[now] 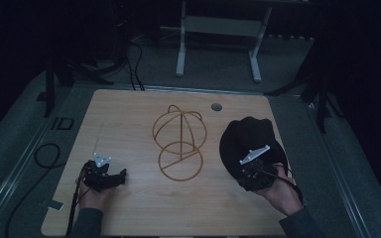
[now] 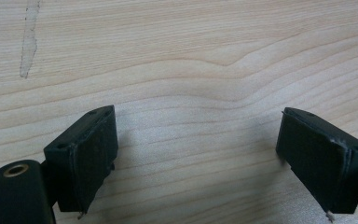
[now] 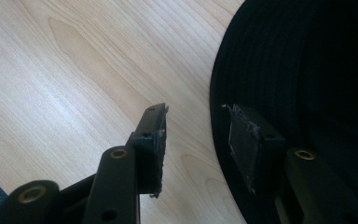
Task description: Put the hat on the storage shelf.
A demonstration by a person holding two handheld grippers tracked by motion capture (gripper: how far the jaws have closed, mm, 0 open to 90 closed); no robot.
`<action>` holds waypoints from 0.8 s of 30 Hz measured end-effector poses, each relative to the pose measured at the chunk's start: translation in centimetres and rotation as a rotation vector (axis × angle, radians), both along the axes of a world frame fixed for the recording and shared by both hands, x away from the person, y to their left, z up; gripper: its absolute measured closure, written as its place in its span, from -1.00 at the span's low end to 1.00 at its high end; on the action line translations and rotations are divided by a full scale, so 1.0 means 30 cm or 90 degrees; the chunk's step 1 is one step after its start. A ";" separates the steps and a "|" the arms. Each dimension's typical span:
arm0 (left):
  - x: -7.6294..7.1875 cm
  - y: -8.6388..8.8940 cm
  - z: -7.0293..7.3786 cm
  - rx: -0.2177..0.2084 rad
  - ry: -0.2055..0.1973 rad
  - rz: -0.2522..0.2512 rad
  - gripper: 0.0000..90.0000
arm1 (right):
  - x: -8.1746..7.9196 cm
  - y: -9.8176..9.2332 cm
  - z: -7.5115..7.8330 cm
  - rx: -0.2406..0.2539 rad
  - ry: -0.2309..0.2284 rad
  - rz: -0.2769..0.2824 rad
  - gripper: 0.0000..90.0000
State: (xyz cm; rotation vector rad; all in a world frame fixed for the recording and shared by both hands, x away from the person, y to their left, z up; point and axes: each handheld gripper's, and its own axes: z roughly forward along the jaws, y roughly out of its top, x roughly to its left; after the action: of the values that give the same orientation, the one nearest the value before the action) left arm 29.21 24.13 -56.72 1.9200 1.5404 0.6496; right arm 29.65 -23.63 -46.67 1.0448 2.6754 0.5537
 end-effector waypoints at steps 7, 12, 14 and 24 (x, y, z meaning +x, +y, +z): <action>0.000 0.000 0.000 0.000 0.000 0.000 -0.71 | 0.003 -0.026 0.012 -0.002 -0.001 -0.012 0.22; 0.000 0.000 0.000 -0.001 -0.001 0.000 -0.71 | 0.001 -0.050 0.026 -0.001 -0.002 -0.020 0.21; 0.000 0.000 -0.001 -0.001 -0.001 0.001 -0.71 | 0.001 -0.056 0.030 -0.005 0.000 -0.022 0.20; -0.001 0.000 -0.001 -0.001 -0.002 0.001 -0.71 | 0.004 -0.088 0.051 -0.009 -0.001 -0.031 0.17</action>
State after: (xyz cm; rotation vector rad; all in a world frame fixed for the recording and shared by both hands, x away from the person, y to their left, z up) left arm 29.19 24.12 -56.74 1.9165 1.5397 0.6516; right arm 29.75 -26.27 -45.14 1.1023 2.6413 0.5250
